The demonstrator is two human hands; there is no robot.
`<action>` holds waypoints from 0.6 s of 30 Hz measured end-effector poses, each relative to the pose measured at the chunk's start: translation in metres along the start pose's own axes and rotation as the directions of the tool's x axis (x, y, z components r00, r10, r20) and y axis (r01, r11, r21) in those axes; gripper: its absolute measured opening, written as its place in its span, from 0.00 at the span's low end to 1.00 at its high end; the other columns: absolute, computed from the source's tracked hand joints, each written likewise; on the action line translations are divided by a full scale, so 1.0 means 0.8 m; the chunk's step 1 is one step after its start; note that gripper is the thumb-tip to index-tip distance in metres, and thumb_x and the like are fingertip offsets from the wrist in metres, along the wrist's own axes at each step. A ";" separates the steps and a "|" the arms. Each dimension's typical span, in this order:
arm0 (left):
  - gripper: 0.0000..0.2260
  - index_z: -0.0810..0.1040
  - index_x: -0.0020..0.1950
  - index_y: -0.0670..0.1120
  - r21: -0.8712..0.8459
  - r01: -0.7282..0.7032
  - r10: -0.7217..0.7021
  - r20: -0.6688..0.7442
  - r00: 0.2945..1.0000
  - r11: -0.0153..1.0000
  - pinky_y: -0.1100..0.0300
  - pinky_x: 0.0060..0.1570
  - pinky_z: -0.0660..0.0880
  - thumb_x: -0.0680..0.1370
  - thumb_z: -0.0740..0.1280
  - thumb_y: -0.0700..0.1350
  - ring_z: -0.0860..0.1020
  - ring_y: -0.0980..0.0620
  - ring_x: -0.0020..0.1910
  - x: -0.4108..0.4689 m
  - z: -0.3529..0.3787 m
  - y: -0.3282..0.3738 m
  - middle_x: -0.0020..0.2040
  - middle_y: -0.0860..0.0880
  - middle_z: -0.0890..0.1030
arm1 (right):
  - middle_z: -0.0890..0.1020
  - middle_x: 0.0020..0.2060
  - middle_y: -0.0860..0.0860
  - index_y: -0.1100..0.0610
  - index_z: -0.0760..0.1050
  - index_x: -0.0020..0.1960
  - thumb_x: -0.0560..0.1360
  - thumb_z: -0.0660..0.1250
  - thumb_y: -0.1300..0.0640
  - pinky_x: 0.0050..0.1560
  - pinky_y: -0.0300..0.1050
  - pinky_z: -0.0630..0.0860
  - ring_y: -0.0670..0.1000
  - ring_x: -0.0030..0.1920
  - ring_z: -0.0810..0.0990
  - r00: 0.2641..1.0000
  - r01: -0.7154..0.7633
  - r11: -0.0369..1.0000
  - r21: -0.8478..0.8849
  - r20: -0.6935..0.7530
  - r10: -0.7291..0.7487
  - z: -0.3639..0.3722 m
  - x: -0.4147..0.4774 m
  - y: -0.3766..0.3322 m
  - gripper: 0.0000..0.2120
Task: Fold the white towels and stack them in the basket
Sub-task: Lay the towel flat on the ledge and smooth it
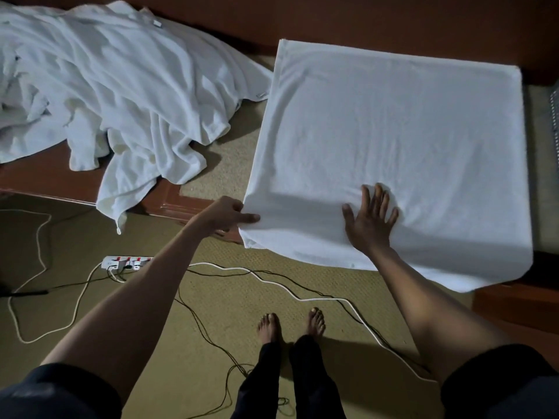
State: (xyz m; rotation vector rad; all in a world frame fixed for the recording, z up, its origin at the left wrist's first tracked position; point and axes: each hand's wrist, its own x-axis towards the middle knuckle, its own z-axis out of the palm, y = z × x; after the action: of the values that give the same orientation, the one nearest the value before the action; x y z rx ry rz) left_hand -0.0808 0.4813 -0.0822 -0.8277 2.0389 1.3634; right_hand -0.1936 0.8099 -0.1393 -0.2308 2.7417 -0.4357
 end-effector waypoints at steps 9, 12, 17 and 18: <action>0.13 0.84 0.55 0.48 0.031 -0.010 0.002 0.250 0.968 0.999 0.62 0.31 0.68 0.72 0.80 0.44 0.77 0.54 0.35 -0.021 0.005 -0.045 0.42 0.51 0.85 | 0.37 0.82 0.52 0.49 0.42 0.83 0.84 0.47 0.37 0.77 0.64 0.37 0.53 0.81 0.36 0.994 -0.039 0.998 -0.039 0.101 0.043 -0.010 0.004 -0.005 0.33; 0.06 0.86 0.45 0.45 0.108 -0.069 0.049 0.170 0.984 0.992 0.62 0.31 0.71 0.71 0.80 0.38 0.76 0.52 0.35 -0.010 0.011 -0.068 0.46 0.54 0.84 | 0.37 0.82 0.51 0.49 0.42 0.83 0.84 0.47 0.38 0.77 0.63 0.37 0.52 0.81 0.36 0.992 -0.047 0.998 -0.047 0.113 0.052 -0.010 0.003 -0.007 0.32; 0.10 0.87 0.51 0.42 0.265 -0.032 0.062 -0.107 0.992 0.964 0.55 0.42 0.73 0.77 0.76 0.48 0.80 0.45 0.43 0.006 0.027 -0.110 0.48 0.46 0.85 | 0.36 0.81 0.50 0.48 0.42 0.83 0.84 0.46 0.37 0.77 0.62 0.37 0.51 0.81 0.36 0.991 -0.047 0.998 -0.047 0.123 0.052 -0.013 0.002 -0.007 0.32; 0.12 0.87 0.54 0.44 0.287 0.007 0.040 -0.157 0.987 0.958 0.55 0.42 0.74 0.77 0.74 0.52 0.80 0.44 0.43 0.004 0.032 -0.114 0.46 0.44 0.85 | 0.36 0.81 0.50 0.48 0.42 0.83 0.84 0.46 0.37 0.77 0.62 0.37 0.51 0.81 0.35 0.991 -0.047 0.998 -0.044 0.127 0.053 -0.013 0.002 -0.008 0.32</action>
State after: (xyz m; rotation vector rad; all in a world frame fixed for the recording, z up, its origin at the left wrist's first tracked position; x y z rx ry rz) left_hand -0.0124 0.4776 -0.1479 -0.8131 2.3033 1.0016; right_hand -0.1981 0.8067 -0.1282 -0.1930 2.6261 -0.3399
